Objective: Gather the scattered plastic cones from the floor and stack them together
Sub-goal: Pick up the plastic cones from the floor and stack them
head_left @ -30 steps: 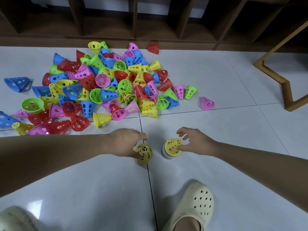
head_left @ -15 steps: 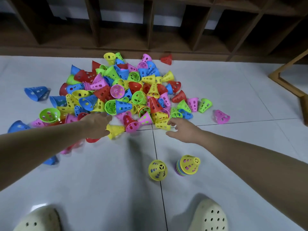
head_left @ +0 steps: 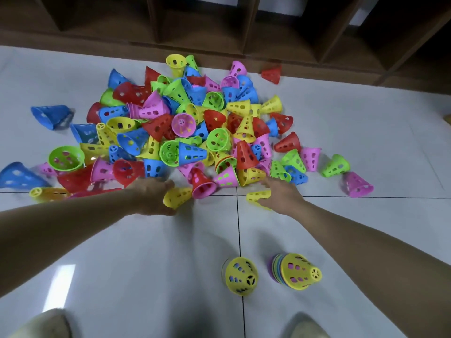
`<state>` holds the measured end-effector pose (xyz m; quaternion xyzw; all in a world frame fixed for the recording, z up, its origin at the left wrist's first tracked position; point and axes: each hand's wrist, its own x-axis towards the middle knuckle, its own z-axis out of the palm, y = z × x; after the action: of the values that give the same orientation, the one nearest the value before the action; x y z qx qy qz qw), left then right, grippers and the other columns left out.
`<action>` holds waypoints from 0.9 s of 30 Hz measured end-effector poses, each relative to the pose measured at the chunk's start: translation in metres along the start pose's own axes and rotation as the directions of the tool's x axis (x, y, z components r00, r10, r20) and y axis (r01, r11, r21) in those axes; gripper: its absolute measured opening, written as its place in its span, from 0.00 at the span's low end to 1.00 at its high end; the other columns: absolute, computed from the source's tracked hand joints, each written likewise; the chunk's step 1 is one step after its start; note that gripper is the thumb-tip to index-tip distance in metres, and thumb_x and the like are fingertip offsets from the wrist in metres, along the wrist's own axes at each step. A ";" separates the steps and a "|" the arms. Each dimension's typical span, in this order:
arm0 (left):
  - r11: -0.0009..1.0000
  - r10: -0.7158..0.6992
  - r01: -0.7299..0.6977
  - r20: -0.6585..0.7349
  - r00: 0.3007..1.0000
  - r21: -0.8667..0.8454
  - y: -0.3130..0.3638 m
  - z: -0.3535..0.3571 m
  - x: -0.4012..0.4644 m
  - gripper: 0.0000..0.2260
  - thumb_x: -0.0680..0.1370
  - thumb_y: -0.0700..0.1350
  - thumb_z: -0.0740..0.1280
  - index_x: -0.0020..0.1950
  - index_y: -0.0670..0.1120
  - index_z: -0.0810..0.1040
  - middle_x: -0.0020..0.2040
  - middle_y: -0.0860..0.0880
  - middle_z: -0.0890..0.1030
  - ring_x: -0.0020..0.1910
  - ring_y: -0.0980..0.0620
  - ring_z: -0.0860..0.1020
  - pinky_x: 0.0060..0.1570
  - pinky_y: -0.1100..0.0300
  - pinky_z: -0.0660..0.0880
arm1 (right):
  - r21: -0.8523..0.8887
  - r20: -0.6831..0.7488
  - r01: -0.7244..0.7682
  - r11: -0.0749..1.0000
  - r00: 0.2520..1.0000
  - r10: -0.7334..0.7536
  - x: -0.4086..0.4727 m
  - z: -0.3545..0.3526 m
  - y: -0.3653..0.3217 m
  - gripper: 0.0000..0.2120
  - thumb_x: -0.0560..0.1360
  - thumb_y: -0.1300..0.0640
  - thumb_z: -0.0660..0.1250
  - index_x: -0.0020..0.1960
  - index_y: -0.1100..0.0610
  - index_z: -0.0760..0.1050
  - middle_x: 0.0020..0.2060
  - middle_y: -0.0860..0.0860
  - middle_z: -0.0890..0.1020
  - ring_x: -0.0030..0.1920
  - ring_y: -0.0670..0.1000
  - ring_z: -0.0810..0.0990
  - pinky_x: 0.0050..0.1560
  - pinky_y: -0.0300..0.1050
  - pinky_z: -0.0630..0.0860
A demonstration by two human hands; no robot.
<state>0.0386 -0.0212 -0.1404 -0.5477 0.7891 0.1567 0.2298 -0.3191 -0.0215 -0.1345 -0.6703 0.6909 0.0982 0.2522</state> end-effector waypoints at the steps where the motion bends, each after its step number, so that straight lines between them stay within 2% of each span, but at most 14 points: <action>1: 1.000 -0.010 0.011 0.003 1.000 -0.014 0.002 0.002 0.001 0.34 0.70 0.70 0.67 0.69 0.52 0.68 0.59 0.49 0.78 0.58 0.46 0.79 0.51 0.55 0.77 | 0.059 0.031 -0.037 0.998 0.999 0.035 0.000 0.004 0.004 0.29 0.70 0.45 0.74 0.68 0.51 0.72 0.63 0.49 0.79 0.63 0.54 0.77 0.61 0.47 0.74; 3: 0.999 -0.021 0.022 0.017 1.000 -0.039 0.007 0.006 0.000 0.32 0.71 0.66 0.69 0.68 0.50 0.69 0.59 0.48 0.78 0.57 0.46 0.79 0.50 0.56 0.76 | 0.111 0.089 -0.085 0.990 0.993 0.075 -0.002 0.012 0.009 0.28 0.68 0.44 0.75 0.65 0.50 0.74 0.61 0.50 0.80 0.60 0.55 0.78 0.56 0.46 0.74; 6: 0.997 0.002 0.000 0.024 1.000 -0.071 0.014 0.013 -0.006 0.30 0.70 0.61 0.70 0.66 0.48 0.69 0.56 0.48 0.77 0.54 0.46 0.78 0.49 0.54 0.77 | 0.044 0.112 -0.068 0.997 0.992 0.063 -0.008 0.024 0.013 0.24 0.68 0.43 0.75 0.61 0.50 0.76 0.58 0.51 0.80 0.57 0.57 0.79 0.51 0.44 0.73; 8: 0.985 0.005 -0.005 0.000 1.000 -0.171 0.019 0.015 -0.012 0.29 0.69 0.59 0.72 0.65 0.48 0.70 0.55 0.48 0.75 0.53 0.46 0.78 0.48 0.54 0.77 | 0.045 0.113 -0.066 0.997 0.992 0.060 -0.015 0.024 0.011 0.23 0.68 0.43 0.75 0.60 0.49 0.77 0.56 0.50 0.80 0.57 0.56 0.79 0.50 0.44 0.74; 9: 0.971 0.004 -0.011 -0.028 1.000 -0.238 0.021 0.015 -0.015 0.29 0.69 0.59 0.72 0.64 0.48 0.70 0.54 0.48 0.75 0.52 0.46 0.77 0.48 0.54 0.77 | 0.069 0.111 -0.064 0.996 0.992 0.056 -0.018 0.022 0.009 0.20 0.67 0.42 0.75 0.56 0.48 0.78 0.53 0.49 0.80 0.55 0.55 0.79 0.47 0.44 0.73; 11: 0.912 0.002 -0.041 -0.097 0.995 -0.408 0.027 0.012 -0.021 0.25 0.70 0.58 0.74 0.61 0.50 0.70 0.52 0.49 0.75 0.49 0.47 0.76 0.46 0.54 0.75 | 0.182 0.087 -0.055 0.982 0.995 0.040 -0.026 0.016 0.006 0.14 0.68 0.42 0.75 0.45 0.49 0.80 0.42 0.48 0.80 0.47 0.52 0.79 0.40 0.44 0.71; 14: 0.739 0.014 -0.133 -0.182 0.983 -0.660 0.042 -0.002 -0.033 0.23 0.71 0.56 0.77 0.59 0.53 0.70 0.51 0.51 0.76 0.46 0.51 0.76 0.44 0.58 0.72 | 0.460 0.047 -0.068 0.885 0.998 0.052 -0.044 0.001 -0.001 0.18 0.70 0.43 0.76 0.41 0.59 0.81 0.33 0.49 0.75 0.35 0.48 0.74 0.35 0.43 0.66; 16: 0.650 0.028 -0.186 -0.221 0.975 -0.737 0.057 -0.015 -0.044 0.26 0.70 0.56 0.78 0.62 0.54 0.70 0.51 0.54 0.77 0.48 0.53 0.77 0.43 0.63 0.71 | 0.590 0.040 -0.080 0.804 0.997 0.070 -0.061 -0.010 -0.002 0.16 0.71 0.43 0.75 0.43 0.57 0.82 0.34 0.49 0.76 0.36 0.47 0.74 0.38 0.43 0.66; 20: 0.515 0.094 -0.270 -0.260 0.961 -0.814 0.087 -0.031 -0.069 0.28 0.68 0.60 0.79 0.62 0.55 0.71 0.52 0.58 0.78 0.51 0.60 0.76 0.44 0.68 0.70 | 0.801 0.063 -0.116 0.587 0.992 0.111 -0.098 -0.023 0.001 0.14 0.73 0.43 0.73 0.51 0.53 0.84 0.49 0.51 0.84 0.52 0.48 0.78 0.56 0.48 0.74; 22: 0.465 0.147 -0.349 -0.318 0.937 -0.813 0.103 -0.032 -0.083 0.26 0.68 0.59 0.79 0.61 0.57 0.72 0.53 0.58 0.78 0.51 0.60 0.76 0.45 0.70 0.70 | 0.850 0.041 -0.108 0.516 0.989 0.140 -0.116 -0.031 0.004 0.13 0.74 0.44 0.72 0.52 0.51 0.84 0.51 0.48 0.85 0.55 0.49 0.79 0.57 0.48 0.74; 25: 0.468 0.184 -0.432 -0.394 0.901 -0.771 0.123 -0.032 -0.103 0.20 0.71 0.55 0.78 0.59 0.56 0.75 0.52 0.55 0.77 0.50 0.59 0.73 0.46 0.73 0.68 | 0.853 -0.047 -0.042 0.521 0.987 0.157 -0.140 -0.038 0.016 0.15 0.77 0.45 0.70 0.52 0.56 0.83 0.44 0.48 0.82 0.47 0.48 0.78 0.52 0.46 0.72; 27: 0.485 0.221 -0.458 -0.403 0.888 -0.744 0.131 -0.026 -0.111 0.22 0.71 0.56 0.77 0.61 0.55 0.74 0.53 0.56 0.76 0.51 0.60 0.73 0.47 0.74 0.67 | 0.833 -0.116 -0.002 0.554 0.977 0.178 -0.154 -0.035 0.024 0.16 0.77 0.46 0.70 0.51 0.59 0.81 0.41 0.49 0.80 0.43 0.48 0.77 0.50 0.46 0.72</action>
<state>-0.0564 0.0992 -0.0597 -0.4366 0.7379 0.4778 -0.1912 -0.3545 0.0993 -0.0356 -0.4426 0.7098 -0.2881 0.4662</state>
